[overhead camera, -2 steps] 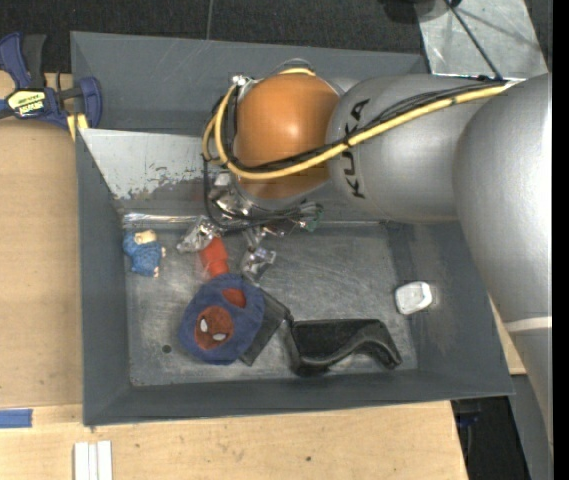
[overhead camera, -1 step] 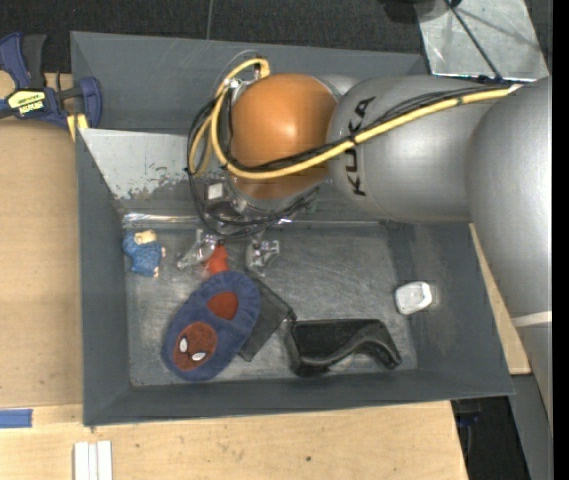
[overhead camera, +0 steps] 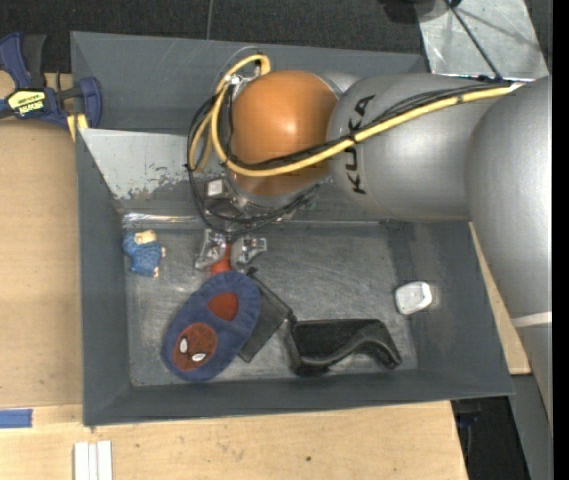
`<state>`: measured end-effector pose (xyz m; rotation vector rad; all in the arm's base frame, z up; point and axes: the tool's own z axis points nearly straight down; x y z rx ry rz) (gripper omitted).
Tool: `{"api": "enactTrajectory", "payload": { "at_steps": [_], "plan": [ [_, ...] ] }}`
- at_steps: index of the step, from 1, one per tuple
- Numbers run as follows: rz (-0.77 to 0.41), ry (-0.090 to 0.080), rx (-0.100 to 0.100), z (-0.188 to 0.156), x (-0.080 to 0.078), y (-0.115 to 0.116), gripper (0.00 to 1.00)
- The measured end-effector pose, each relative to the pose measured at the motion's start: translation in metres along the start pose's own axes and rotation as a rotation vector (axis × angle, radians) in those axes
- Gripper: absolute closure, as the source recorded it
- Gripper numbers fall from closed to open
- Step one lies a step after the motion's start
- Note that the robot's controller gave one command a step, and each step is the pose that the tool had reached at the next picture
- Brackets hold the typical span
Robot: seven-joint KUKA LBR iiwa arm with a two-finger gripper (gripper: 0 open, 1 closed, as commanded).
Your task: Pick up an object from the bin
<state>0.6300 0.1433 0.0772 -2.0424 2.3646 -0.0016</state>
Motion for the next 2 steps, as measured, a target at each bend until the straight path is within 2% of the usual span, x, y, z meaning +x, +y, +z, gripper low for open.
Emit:
{"api": "enactTrajectory", "payload": {
  "at_steps": [1,2],
  "plan": [
    [0.003,0.007,-0.004,-0.05,-0.002,-0.003,1.0],
    [0.006,0.008,-0.003,-0.099,-0.003,-0.005,1.0]
  ]
}}
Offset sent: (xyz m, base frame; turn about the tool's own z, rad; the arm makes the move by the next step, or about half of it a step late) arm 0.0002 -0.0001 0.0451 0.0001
